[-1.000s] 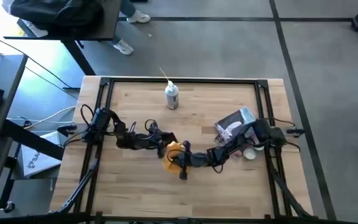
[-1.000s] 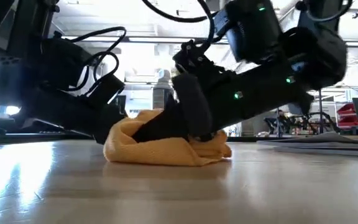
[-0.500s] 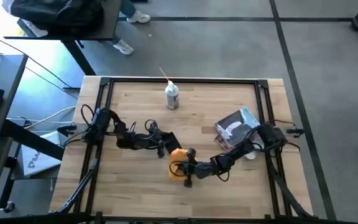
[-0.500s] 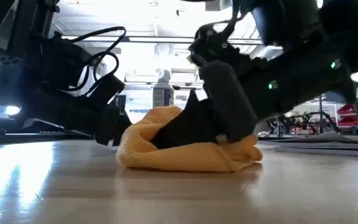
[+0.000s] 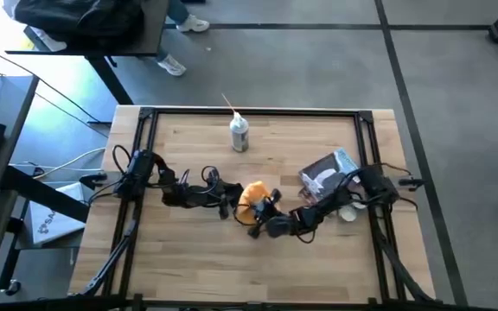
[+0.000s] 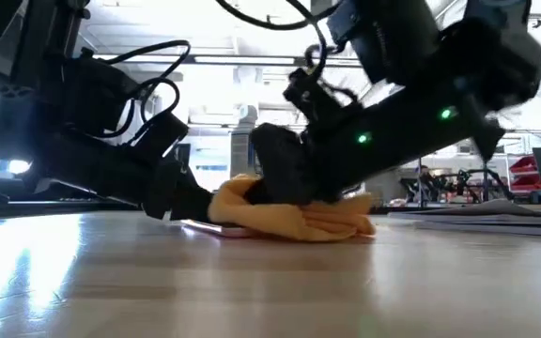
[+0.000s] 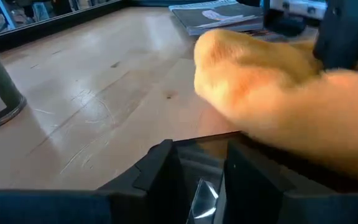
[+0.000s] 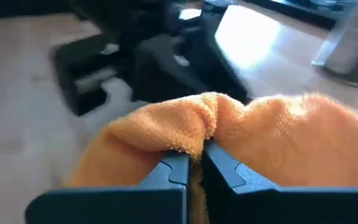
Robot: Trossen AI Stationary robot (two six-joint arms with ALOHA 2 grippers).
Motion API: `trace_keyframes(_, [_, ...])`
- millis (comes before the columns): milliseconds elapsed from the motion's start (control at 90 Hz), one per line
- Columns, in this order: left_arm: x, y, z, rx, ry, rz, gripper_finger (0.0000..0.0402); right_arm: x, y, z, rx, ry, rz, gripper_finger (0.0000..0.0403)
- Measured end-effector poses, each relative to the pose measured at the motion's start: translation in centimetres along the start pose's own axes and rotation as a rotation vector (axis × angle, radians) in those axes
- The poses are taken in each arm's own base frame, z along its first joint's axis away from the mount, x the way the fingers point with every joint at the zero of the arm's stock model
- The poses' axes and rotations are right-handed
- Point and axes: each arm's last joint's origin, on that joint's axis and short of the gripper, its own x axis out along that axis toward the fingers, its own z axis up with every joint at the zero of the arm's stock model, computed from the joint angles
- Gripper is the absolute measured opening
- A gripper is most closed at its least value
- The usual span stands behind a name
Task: Apply microfiber cloth
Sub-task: Wipe the back and front of the cellphone using the orange microfiber cloth
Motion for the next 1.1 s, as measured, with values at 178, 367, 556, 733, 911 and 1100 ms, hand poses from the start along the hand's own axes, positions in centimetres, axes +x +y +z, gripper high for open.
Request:
trace_keyframes(178, [0.0,0.1,0.0,-0.016,0.000,0.011,0.0131,1.0,-0.2,-1.0,0.109,-0.031,0.036,0.0000])
trace_keyframes(367, [0.0,0.1,0.0,-0.019,-0.006,0.015,0.0131,1.6,-1.2,-0.9,0.192,-0.075,-0.109,0.0000])
trace_keyframes(556, [0.0,0.1,0.0,-0.020,-0.007,0.017,0.0131,1.7,-1.3,-1.0,0.129,-0.074,-0.136,0.0000])
trace_keyframes(733, [0.0,0.0,0.1,-0.023,-0.014,0.019,0.0131,1.5,-0.5,-1.0,0.030,0.006,0.095,0.0000])
trace_keyframes(911, [0.0,0.1,0.1,-0.020,-0.009,0.027,0.0131,0.9,0.6,-1.4,-0.001,0.056,0.258,0.0000])
trace_keyframes(1100, [0.0,0.1,0.1,-0.019,-0.010,0.030,0.0131,0.2,1.5,-1.6,-0.001,0.079,0.378,0.0000])
